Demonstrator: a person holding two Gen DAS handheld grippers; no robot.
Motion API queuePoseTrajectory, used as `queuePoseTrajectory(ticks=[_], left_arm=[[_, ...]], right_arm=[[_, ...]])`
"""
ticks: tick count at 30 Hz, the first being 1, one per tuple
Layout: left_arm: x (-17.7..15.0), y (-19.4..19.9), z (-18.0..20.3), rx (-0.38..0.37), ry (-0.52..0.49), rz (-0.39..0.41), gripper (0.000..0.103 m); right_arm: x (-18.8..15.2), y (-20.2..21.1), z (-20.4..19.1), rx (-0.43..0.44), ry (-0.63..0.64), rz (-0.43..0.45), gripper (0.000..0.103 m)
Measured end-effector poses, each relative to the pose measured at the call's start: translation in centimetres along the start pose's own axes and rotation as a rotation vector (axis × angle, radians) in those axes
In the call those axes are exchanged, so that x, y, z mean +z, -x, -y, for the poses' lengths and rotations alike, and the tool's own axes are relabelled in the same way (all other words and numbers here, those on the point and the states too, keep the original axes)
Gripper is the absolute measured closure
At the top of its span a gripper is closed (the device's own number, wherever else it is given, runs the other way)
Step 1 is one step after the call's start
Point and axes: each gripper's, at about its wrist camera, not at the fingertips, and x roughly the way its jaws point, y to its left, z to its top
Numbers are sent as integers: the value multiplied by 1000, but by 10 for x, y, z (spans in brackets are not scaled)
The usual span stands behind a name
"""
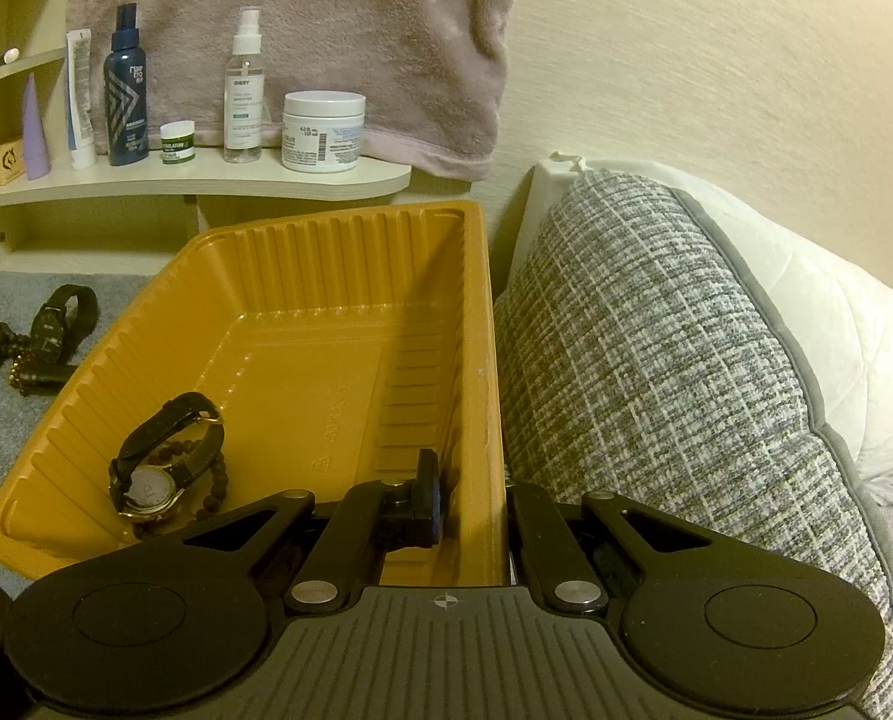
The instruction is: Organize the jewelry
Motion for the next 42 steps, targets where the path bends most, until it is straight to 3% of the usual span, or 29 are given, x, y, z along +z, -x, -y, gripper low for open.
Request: queuePoseTrajectory(ticks=[9,24,38,39,42], left_arm=[[16,15,14,-73,-2,36,95],[38,41,88,-389,-70,78,95],[30,44,109,-440,-127,37,95],[30,45,110,-442,-129,37,94],[29,46,111,-443,-134,45,77]], right_arm=[[0,0,0,0,-1,0,98],[0,0,1,2,-1,1,98],[0,1,0,2,-5,2,98],[0,1,0,1,-5,2,98],[0,1,0,1,-5,1,98]])
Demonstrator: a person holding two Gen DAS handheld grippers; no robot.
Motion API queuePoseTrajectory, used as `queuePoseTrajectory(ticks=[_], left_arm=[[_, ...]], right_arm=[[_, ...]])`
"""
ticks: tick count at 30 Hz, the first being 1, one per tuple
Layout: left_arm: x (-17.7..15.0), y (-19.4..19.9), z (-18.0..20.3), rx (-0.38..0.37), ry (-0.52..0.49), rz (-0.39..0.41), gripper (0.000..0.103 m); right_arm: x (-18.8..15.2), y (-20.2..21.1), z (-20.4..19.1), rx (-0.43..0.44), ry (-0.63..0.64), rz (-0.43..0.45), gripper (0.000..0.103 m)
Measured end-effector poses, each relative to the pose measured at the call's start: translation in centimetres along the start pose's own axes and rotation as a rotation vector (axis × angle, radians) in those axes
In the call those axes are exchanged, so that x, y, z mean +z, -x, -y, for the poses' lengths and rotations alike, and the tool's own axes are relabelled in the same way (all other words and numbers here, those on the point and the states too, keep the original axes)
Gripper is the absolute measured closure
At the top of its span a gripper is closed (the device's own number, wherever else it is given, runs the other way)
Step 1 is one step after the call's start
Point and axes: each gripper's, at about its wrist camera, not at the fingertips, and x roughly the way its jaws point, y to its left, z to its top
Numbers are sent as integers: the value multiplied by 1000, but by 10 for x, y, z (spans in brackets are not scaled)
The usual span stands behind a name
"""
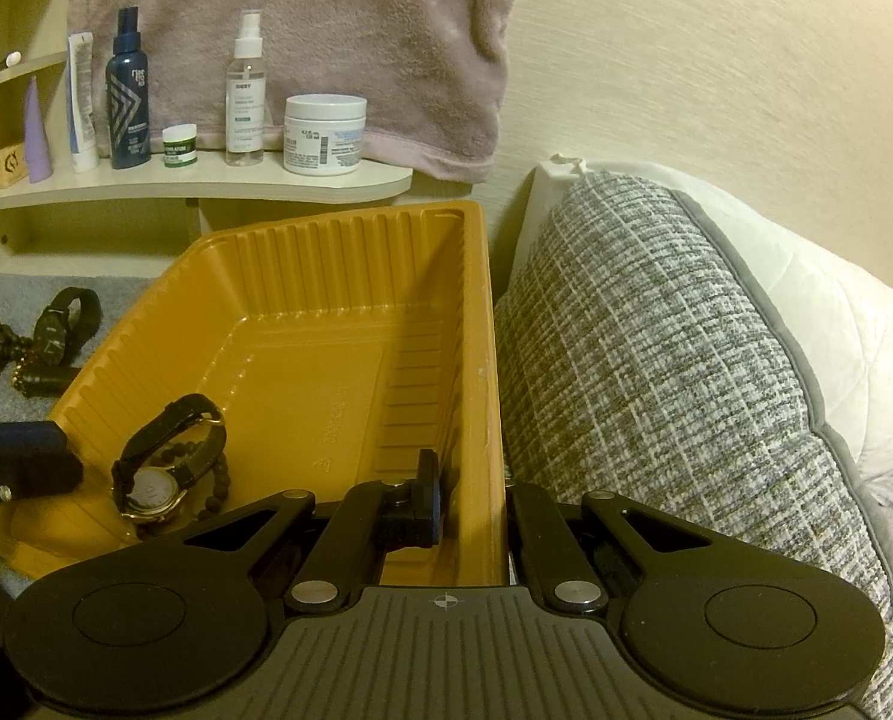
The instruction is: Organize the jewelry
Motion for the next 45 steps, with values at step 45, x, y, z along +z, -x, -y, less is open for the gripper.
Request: queuePoseTrajectory(ticks=[45], left_arm=[[-10,-50,-93,121,-401,-129,75]], right_arm=[[-2,-2,1,-2,-3,-7,98]])
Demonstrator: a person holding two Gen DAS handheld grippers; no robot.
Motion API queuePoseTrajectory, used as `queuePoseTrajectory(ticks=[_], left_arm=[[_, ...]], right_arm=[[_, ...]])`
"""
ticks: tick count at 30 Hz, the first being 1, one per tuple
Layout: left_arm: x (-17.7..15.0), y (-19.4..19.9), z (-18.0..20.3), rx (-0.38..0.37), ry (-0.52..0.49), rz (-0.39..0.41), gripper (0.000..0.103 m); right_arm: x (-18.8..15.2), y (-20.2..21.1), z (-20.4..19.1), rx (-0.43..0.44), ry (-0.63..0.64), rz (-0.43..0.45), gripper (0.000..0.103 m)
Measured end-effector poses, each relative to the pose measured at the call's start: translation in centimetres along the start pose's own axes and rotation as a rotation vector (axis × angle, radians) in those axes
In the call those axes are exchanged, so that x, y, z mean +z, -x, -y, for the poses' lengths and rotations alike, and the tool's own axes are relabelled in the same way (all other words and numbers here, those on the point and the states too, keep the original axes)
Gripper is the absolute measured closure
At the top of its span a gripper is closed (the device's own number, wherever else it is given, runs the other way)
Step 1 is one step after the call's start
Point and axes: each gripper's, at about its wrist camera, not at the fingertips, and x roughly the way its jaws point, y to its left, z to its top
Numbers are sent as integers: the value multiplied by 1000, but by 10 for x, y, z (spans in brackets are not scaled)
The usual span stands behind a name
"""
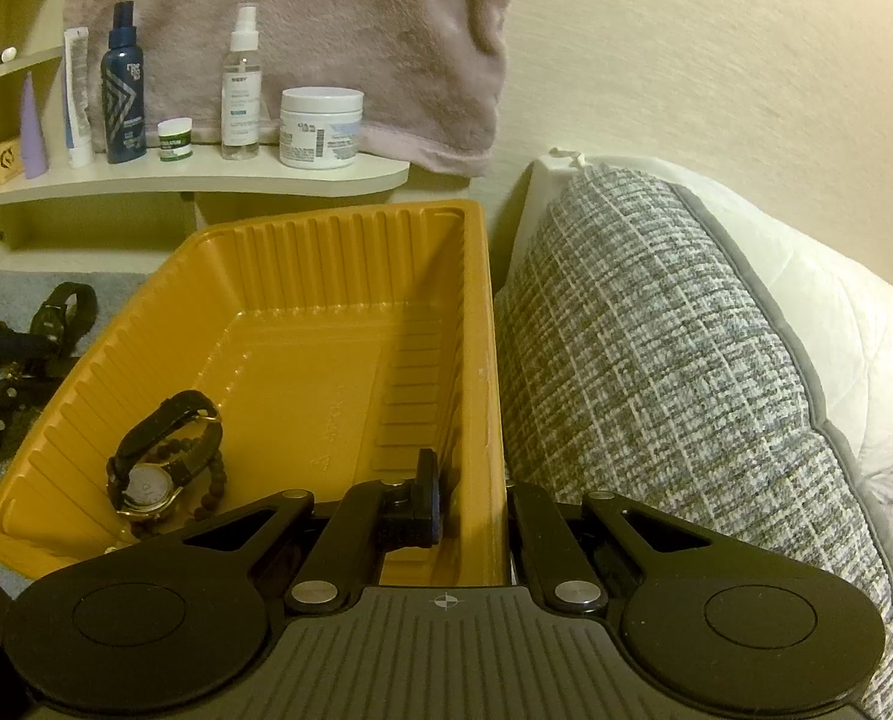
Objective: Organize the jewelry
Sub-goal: 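Reach the left tool to the second black watch and grasp it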
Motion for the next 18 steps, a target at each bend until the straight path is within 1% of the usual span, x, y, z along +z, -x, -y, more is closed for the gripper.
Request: queuePoseTrajectory(ticks=[4,5,6,14,17,18], left_arm=[[3,4,-8,-45,102,-26,78],[3,5,-8,-61,113,-26,78],[3,5,-8,-69,114,-29,78],[2,-6,5,-36,7,-6,76],[2,-6,2,-40,48,-18,77],[3,-5,1,-42,58,-22,79]], right_arm=[[0,0,0,1,1,0,98],[0,0,0,1,1,0,98],[0,-1,0,1,1,-1,98],[1,-1,0,1,2,-1,98],[1,-1,0,0,2,-1,98],[1,-1,1,1,0,-1,98]])
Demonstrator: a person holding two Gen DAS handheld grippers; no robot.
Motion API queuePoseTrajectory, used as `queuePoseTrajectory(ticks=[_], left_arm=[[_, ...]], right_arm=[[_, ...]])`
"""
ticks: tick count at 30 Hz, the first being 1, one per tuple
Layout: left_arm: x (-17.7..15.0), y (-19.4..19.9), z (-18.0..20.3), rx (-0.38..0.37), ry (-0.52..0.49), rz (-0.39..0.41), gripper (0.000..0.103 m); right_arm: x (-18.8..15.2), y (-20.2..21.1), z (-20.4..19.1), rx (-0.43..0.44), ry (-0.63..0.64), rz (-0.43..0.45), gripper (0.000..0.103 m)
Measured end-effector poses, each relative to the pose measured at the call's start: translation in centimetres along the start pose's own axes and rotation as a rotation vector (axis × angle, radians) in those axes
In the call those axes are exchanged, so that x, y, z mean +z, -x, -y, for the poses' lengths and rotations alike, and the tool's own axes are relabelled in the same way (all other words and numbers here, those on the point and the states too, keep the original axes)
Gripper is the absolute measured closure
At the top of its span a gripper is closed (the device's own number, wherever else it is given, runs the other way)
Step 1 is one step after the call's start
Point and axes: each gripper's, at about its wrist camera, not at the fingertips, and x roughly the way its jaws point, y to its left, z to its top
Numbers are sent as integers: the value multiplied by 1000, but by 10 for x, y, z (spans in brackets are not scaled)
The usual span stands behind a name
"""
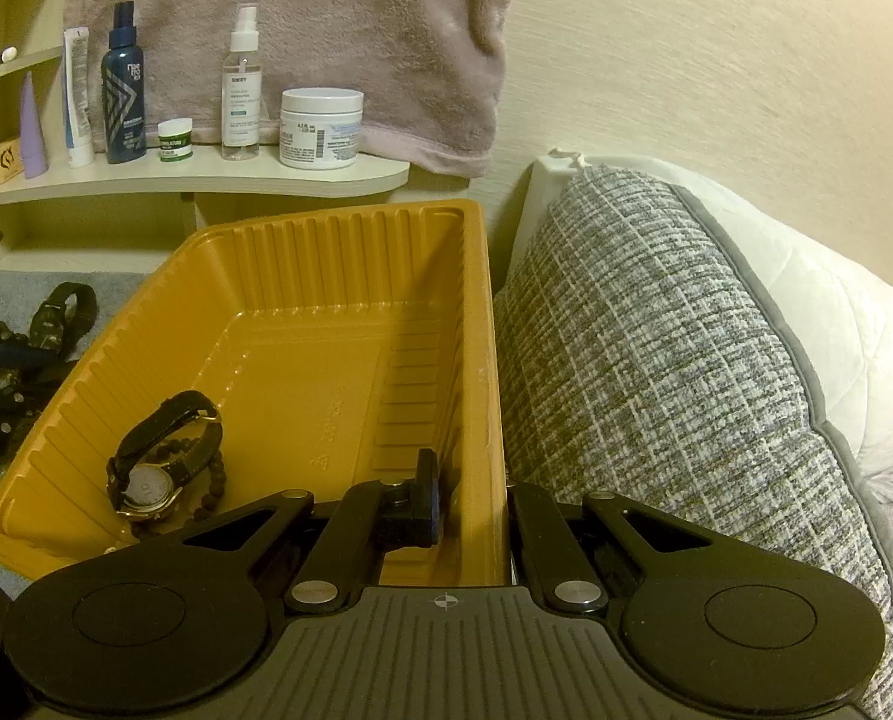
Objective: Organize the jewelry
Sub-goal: 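Reach the left tool to the second black watch and grasp it, then lower the black watch into the orange tray and open the left tool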
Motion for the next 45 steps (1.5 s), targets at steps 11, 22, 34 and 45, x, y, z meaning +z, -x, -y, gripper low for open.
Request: queuePoseTrajectory(ticks=[11,22,34,45], left_arm=[[-2,2,2,8,62,-1,85],[4,30,1,26,205,71,85],[39,42,30,-74,252,138,85],[47,32,48,-97,243,127,85]], right_arm=[[0,0,0,1,-1,0,98],[0,1,0,1,-2,0,98],[0,1,1,1,-2,0,98],[1,1,0,2,-3,0,98]])
